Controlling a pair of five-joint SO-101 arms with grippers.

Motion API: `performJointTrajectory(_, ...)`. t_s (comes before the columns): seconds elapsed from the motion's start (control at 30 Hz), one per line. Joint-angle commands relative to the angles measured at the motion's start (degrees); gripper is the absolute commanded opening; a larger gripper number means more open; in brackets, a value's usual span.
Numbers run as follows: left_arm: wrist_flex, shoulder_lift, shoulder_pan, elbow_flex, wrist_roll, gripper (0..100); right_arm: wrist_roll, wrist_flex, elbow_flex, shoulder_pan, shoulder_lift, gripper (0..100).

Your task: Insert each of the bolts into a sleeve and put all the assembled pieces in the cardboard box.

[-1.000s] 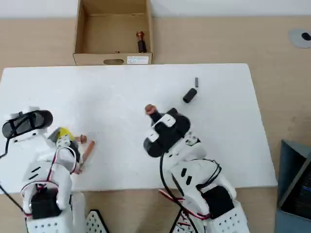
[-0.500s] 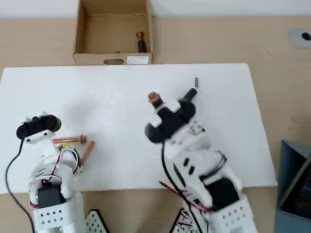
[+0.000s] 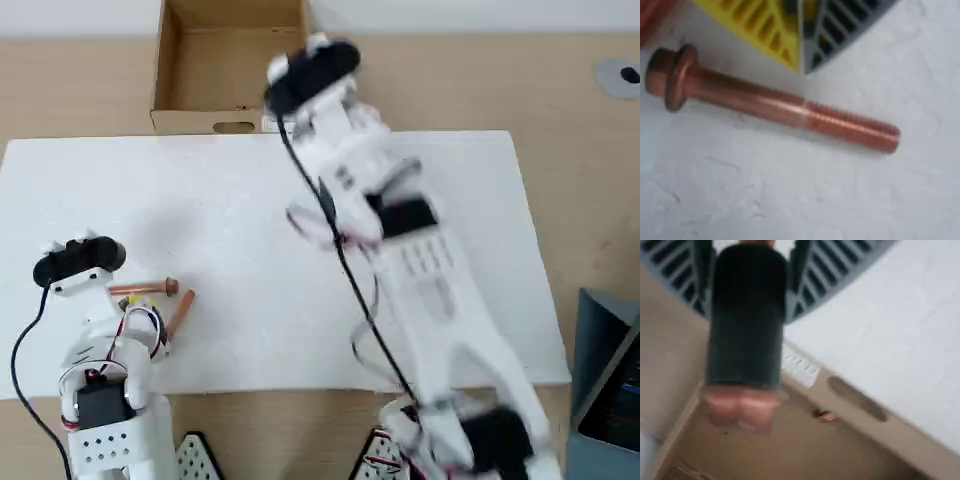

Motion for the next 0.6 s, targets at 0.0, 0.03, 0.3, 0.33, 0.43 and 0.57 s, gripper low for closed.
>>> performJointTrajectory(0.0, -0.53, -0.48, -0.09, -0.35, -0.26, 0, 0.09, -1.85, -18.51, 1.54, 13.32, 0.9)
performJointTrajectory(0.03, -0.53, -0.48, -0.09, -0.35, -0.26, 0, 0.09, -1.85, -22.20, 1.54, 16.92, 0.9)
performJointTrajectory(0.3, -0.53, -0.48, -0.09, -0.35, -0.26, 0, 0.35, -1.76, -46.81, 1.98, 40.13, 1.1)
performJointTrajectory(0.33, -0.53, -0.48, -0.09, -0.35, -0.26, 0, 1.23, -1.76, -49.36, 1.98, 42.68, 1.1)
performJointTrajectory(0.43, -0.53, -0.48, -0.09, -0.35, -0.26, 0, 4.92, -1.76, -56.22, 1.89, 49.98, 1.1)
performJointTrajectory(0.57, -0.53, -0.48, -0.09, -0.35, -0.18, 0, 7.47, -1.76, -65.54, 1.89, 59.21, 1.2)
